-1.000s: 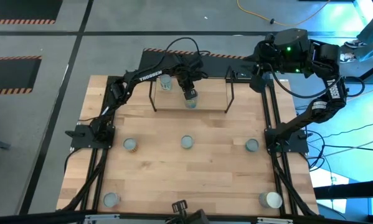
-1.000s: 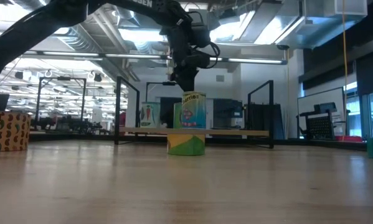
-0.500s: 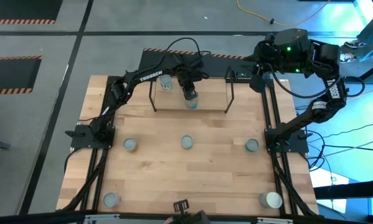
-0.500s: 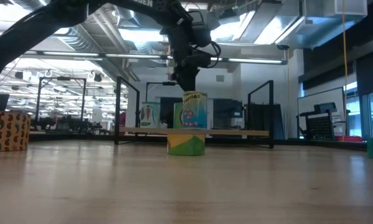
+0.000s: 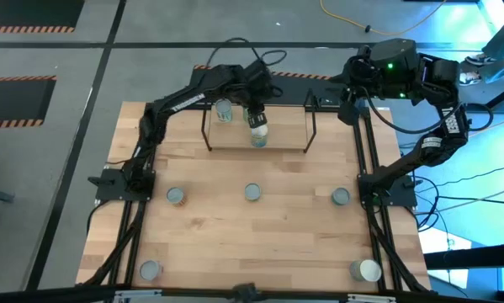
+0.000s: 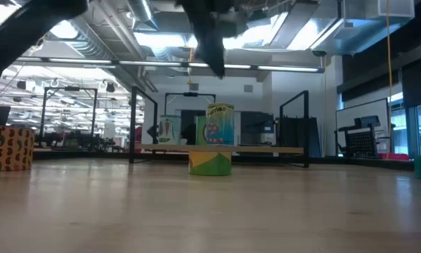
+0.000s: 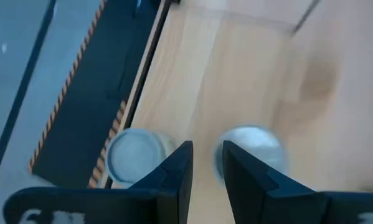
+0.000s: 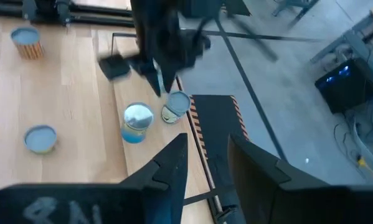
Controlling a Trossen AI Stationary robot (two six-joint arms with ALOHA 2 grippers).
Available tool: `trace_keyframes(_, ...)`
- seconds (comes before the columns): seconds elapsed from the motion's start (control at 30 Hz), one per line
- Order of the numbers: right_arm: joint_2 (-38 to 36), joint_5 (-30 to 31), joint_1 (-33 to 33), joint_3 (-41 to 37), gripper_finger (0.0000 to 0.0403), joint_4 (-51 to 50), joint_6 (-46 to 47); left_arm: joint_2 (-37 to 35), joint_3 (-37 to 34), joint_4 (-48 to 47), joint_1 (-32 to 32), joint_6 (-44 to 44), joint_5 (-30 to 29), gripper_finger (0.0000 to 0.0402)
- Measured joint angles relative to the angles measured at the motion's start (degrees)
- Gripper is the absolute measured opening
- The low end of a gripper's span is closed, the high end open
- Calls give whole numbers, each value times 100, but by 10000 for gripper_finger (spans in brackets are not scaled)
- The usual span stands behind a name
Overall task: Pick and place cans onto a shelf
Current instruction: Put the bottom middle light blue can on the shelf aligned with the pink can
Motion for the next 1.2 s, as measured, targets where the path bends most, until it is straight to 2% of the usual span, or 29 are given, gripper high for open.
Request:
trace_keyframes(0.23, 180, -48, -1, 1, 117, -1, 18, -947, 3, -303, -514, -382, 143, 80)
trace_keyframes(0.5, 912, -1075, 0, 0, 117, -69, -734, -2041, 7, -567, -1042, -1155, -254, 80)
trace_keyframes(0.6, 1231, -1314, 0, -2, 117, -121, -1132, -2371, 7, -769, -1192, -1244, -510, 80)
trace_keyframes(0.73, 1686, -1528, 0, -2, 117, -143, -1198, -2726, 7, -924, -1265, -1392, -638, 80)
trace_keyframes(1.2, 3177, -1545, 0, -2, 117, -210, -1875, -3471, 5, -1012, -1256, -1519, -748, 80)
